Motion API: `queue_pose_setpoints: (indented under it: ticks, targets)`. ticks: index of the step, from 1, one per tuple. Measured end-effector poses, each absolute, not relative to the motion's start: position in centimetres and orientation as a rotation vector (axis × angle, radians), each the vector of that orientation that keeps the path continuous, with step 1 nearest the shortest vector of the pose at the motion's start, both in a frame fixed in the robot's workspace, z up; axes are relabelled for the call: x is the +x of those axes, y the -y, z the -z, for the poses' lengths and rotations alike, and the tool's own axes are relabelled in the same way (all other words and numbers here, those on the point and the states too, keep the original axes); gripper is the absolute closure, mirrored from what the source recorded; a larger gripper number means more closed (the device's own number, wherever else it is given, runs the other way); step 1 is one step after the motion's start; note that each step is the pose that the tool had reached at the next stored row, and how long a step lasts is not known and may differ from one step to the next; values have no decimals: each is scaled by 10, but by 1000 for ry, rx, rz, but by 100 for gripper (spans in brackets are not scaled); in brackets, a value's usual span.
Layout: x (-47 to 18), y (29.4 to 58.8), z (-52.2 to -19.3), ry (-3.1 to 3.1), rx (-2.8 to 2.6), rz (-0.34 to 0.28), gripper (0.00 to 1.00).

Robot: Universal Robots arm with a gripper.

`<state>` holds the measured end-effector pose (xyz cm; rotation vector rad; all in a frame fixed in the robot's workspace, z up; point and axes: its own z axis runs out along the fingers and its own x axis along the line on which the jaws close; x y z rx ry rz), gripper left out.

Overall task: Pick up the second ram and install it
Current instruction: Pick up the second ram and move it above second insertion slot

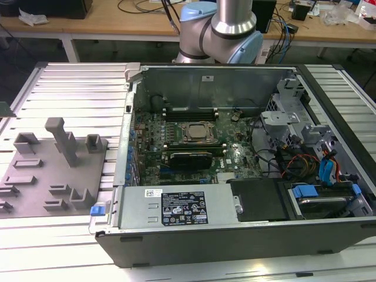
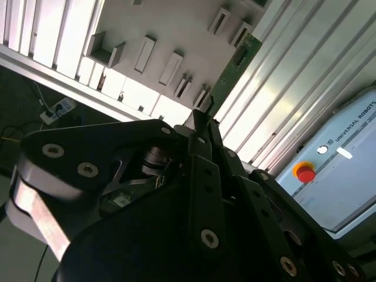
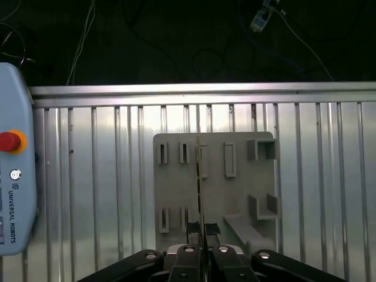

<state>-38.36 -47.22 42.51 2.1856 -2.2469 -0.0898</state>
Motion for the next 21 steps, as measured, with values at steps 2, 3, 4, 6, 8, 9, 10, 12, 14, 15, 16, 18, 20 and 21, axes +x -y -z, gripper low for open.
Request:
queue_pose_setpoints:
  ticks: [2, 3, 4, 6, 8, 9, 10, 12, 14, 15, 16, 18, 20, 21]
  targets:
    - [-384, 472, -430, 2247, 2186, 90, 86]
    - [-384, 472, -432, 2247, 2186, 90, 86]
    - [-384, 472, -433, 2247, 2186, 90, 86]
    - [-384, 472, -437, 2247, 2186, 90, 86]
    - [-384, 472, -439, 2247, 2186, 90, 86]
    - [-384, 471, -439, 2248, 2186, 92, 86]
    - [-384, 469, -439, 2248, 2186, 92, 86]
    - [-383, 458, -439, 2247, 2186, 93, 86]
    - [-383, 444, -439, 2247, 2186, 93, 86]
    - [-383, 440, -439, 2247, 2186, 93, 86]
    - [-383, 434, -439, 2247, 2186, 93, 86]
    - [-382, 418, -439, 2247, 2186, 94, 86]
    - [-382, 397, -439, 2246, 2185, 95, 86]
    - [-382, 388, -439, 2246, 2185, 95, 86]
